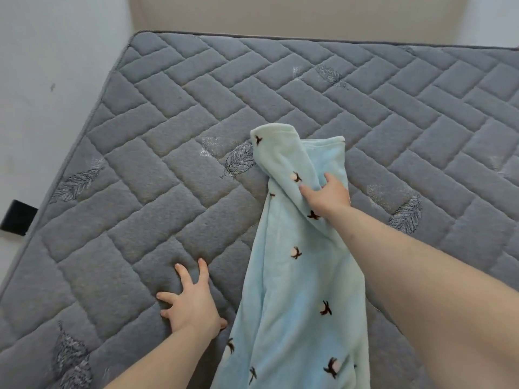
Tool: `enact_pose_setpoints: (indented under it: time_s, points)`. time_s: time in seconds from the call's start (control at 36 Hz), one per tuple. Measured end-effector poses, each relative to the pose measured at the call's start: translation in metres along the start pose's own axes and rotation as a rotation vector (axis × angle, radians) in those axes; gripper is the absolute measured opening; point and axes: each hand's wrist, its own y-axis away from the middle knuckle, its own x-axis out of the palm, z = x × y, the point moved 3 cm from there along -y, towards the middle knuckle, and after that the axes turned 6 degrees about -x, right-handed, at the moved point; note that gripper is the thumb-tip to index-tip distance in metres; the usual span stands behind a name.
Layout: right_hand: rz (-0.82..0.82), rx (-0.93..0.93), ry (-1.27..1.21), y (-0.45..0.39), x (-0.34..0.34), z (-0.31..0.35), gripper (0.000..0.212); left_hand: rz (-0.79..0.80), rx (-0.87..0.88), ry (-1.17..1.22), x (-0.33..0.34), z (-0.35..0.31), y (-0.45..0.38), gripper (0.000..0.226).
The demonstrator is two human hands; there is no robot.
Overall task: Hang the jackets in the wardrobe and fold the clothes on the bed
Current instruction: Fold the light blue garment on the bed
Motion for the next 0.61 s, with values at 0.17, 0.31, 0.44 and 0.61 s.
enact_pose_setpoints:
  time_s: [0.17, 0.31, 0.44, 0.61]
  points:
    - [-0.35, -0.201, -0.178, -0.002, -0.02, 0.018, 0.021, -0.008, 0.003, -0.01, -0.001, 0.0, 0.001, 0.137]
    - [-0.469, -0.071, -0.14, -0.009, -0.042, -0.004, 0.012, -0.011, 0.003, -0.013, -0.001, 0.0, 0.003, 0.137]
    - [-0.28, 0.18, 0.002, -0.001, -0.037, -0.042, 0.072, -0.002, 0.001, -0.01, 0.0, -0.001, 0.002, 0.137]
    - [-0.531, -0.272, -0.138, 0.005, -0.036, -0.012, 0.047, -0.001, 0.004, -0.021, 0.002, 0.0, 0.002, 0.137]
